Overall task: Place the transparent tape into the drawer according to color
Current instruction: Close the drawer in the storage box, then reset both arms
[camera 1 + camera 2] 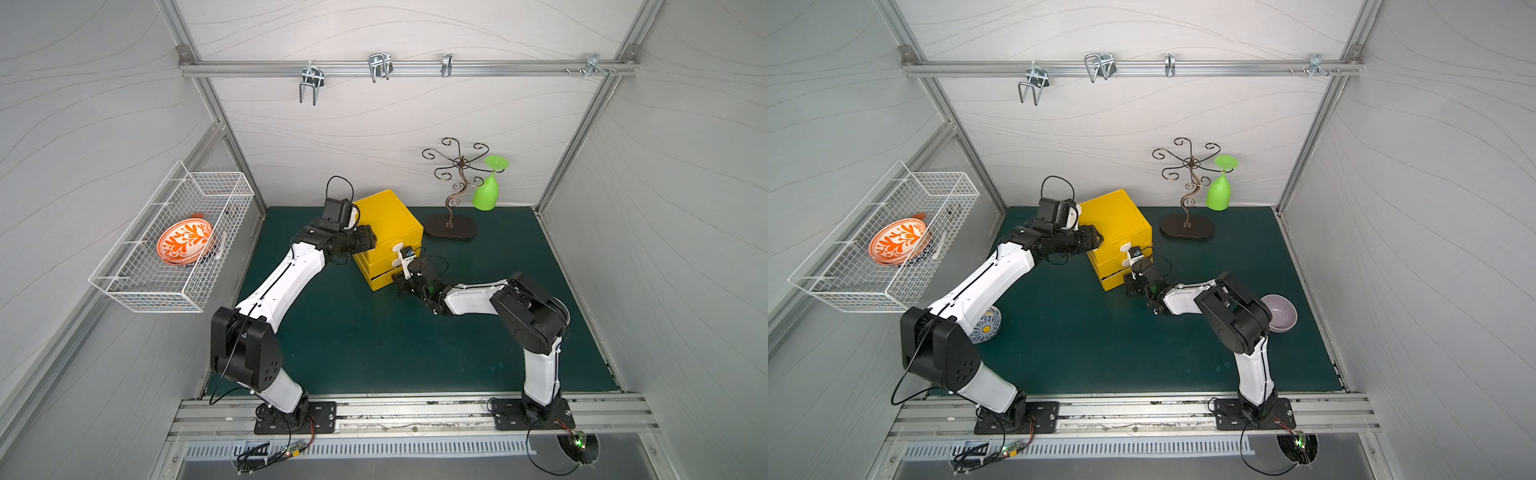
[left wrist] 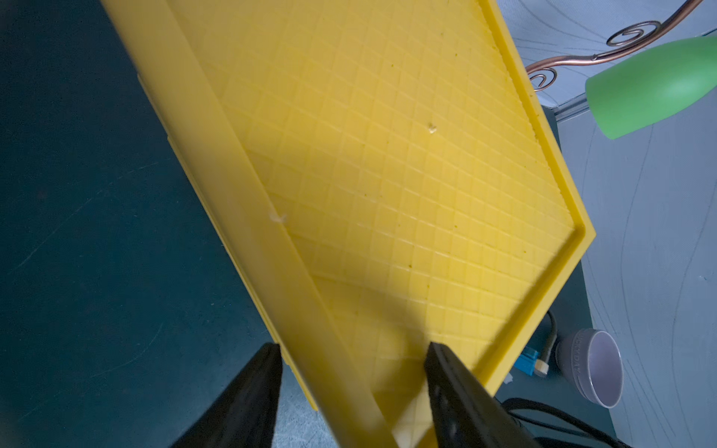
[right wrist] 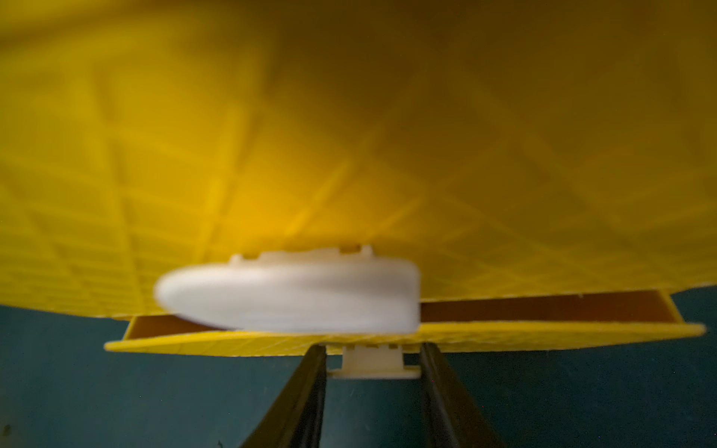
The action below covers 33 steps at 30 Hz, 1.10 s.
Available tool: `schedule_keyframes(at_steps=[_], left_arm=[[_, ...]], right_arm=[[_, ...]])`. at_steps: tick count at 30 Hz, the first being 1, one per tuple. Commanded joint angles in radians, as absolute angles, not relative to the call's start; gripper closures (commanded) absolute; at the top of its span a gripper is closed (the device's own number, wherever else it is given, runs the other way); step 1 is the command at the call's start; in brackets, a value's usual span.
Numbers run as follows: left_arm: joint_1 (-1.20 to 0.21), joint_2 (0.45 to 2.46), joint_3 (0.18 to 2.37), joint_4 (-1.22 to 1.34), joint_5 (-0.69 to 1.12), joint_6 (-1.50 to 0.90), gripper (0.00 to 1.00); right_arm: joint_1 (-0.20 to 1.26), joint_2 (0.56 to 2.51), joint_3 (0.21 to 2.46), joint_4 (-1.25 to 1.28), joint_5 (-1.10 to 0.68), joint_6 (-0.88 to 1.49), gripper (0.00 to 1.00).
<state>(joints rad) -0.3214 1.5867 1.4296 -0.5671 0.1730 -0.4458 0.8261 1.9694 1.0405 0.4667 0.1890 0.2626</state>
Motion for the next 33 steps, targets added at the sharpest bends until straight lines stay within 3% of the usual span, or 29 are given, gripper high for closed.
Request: schedule_keyframes(at_steps=[1,20,23,33], left_arm=[[-0.319,1.622,1.442,-0.631,0.182,-0.420,0.37],[-0.319,1.619,1.436,-0.632,0.202,-0.420,0.38],[-0.319,1.610,1.430,-0.628,0.199,-0.419,0.36],[-0.319,1.468,1.367,-0.539,0.137,-0.417,0.05]], right_arm=[[0.828,1.998,1.062,0.528,0.159,0.267,0.58],[0.844,2.046,1.026,0.674,0.196,0.287,0.60],[0.844,1.998,0.997,0.635,0.208,0.283,0.53],[0.843,1.743,0.877,0.377,0.172,0.322,0.08]])
